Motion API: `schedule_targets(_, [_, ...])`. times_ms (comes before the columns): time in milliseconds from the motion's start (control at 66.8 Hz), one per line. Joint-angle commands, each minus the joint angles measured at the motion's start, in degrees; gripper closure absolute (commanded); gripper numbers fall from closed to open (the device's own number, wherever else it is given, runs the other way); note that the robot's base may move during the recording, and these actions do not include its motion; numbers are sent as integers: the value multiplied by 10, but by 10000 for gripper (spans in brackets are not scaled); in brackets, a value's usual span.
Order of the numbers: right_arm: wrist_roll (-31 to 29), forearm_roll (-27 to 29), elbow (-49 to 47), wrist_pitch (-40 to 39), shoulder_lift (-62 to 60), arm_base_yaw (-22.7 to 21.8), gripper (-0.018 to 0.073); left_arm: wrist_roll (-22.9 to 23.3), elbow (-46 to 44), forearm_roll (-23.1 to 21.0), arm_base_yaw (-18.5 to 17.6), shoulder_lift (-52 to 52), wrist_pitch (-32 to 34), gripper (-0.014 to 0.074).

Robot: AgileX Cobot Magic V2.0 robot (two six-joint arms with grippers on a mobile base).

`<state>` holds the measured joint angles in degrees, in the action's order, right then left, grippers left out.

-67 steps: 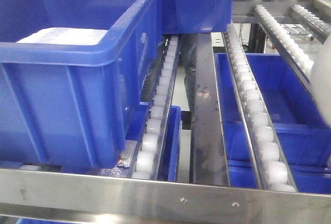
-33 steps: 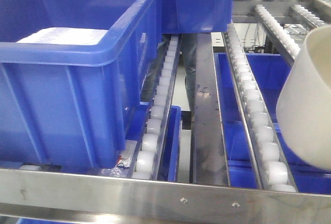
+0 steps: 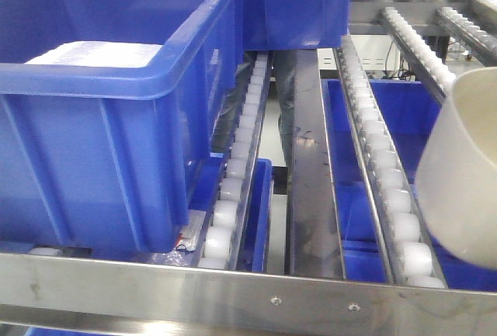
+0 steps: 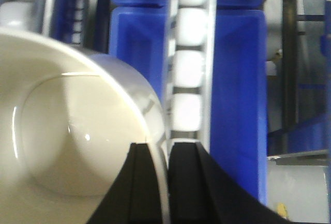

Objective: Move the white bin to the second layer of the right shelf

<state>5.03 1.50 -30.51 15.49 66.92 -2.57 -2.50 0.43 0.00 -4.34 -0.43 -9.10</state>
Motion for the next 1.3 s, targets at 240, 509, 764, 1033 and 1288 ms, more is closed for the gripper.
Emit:
schedule_targets(240, [-2, 2, -17, -45, -9, -9, 503, 3, 21, 0, -3, -9, 47, 512])
schedule_targets(509, [-2, 3, -17, -45, -9, -9, 499, 3, 21, 0, -3, -9, 47, 512])
schedule_targets(764, [-2, 4, -17, -45, -9, -8, 397, 3, 21, 0, -3, -9, 47, 512])
schedule_targets(1033, [-2, 13, -17, -35, -10, 7, 238, 3, 21, 0, -3, -9, 47, 512])
schedule_targets(1288, [-2, 13, -17, -31, -67, 7, 238, 3, 21, 0, -3, -9, 47, 512])
